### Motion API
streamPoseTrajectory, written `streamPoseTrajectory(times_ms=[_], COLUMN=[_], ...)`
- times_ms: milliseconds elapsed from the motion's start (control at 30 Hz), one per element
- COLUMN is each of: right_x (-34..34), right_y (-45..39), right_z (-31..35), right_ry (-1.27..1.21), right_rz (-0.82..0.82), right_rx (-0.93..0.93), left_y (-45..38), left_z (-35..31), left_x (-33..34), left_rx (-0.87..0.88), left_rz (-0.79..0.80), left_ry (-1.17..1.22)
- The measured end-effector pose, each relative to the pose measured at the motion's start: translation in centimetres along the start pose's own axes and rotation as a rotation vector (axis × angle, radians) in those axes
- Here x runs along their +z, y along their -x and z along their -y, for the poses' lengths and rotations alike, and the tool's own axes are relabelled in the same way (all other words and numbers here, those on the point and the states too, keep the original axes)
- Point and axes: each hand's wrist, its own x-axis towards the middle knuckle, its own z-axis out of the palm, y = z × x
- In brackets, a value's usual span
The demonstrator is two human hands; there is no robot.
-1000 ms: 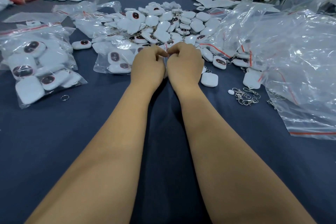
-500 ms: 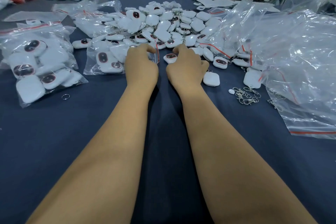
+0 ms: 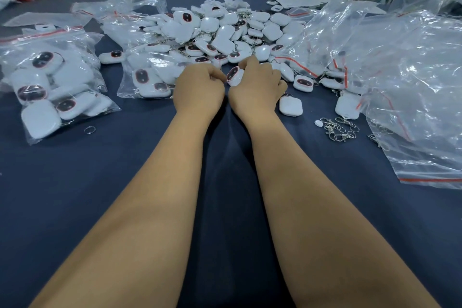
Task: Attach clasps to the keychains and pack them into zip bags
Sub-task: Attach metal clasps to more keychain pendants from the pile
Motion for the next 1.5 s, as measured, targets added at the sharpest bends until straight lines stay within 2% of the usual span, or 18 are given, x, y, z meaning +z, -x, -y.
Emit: streamPoseTrajectory(times_ms=[267,433,633,767,867,967,1033,1233,1367,1500], right_x=[0.1,0.1,0.1,-0.2,-0.1,0.0,-0.2,-0.6,-0.6,-0.6], right_y=[0.0,-0.2,0.2,0.2,0.4,0.2,0.0,0.2,0.3,0.2], right_z=[0.0,0.2,0.4,1.2,1.5,1.5,1.3,1.2,1.2,1.1], right_ry=[-0.029,-0.024,-0.37,-0.686,-0.953,-1.094,-1.155,-1.203,-1.184,-1.185], right_rz=[0.027,0.002,0.007,-0.016,0.098,0.17,0.173,0.183,0.177,0.188], right_rx=[-0.007,-0.074,-0.194,-0.1,0.003,0.156,0.209,0.181,0.194,0.19], left_y=[0.1,0.1,0.1,-0.1,-0.4,-0.6,-0.6,-0.6,-0.6,-0.4], left_z=[-0.1,0.1,0.0,0.0,0.0,-0.4,-0.6,-0.1,-0.5,-0.4], left_x=[-0.1,-0.2,-0.3,-0.5,-0.4,-0.4,-0.2,0.0,-0.1,-0.3], left_rx=[0.01,-0.007,-0.02,-0.052,-0.084,-0.168,-0.18,-0.11,-0.162,-0.132], left_rz=[0.002,-0.019,-0.059,-0.142,-0.072,-0.019,-0.004,0.032,0.008,0.053], left_ry=[-0.078,-0.089,0.018,0.288,0.498,0.634,0.618,0.495,0.58,0.625])
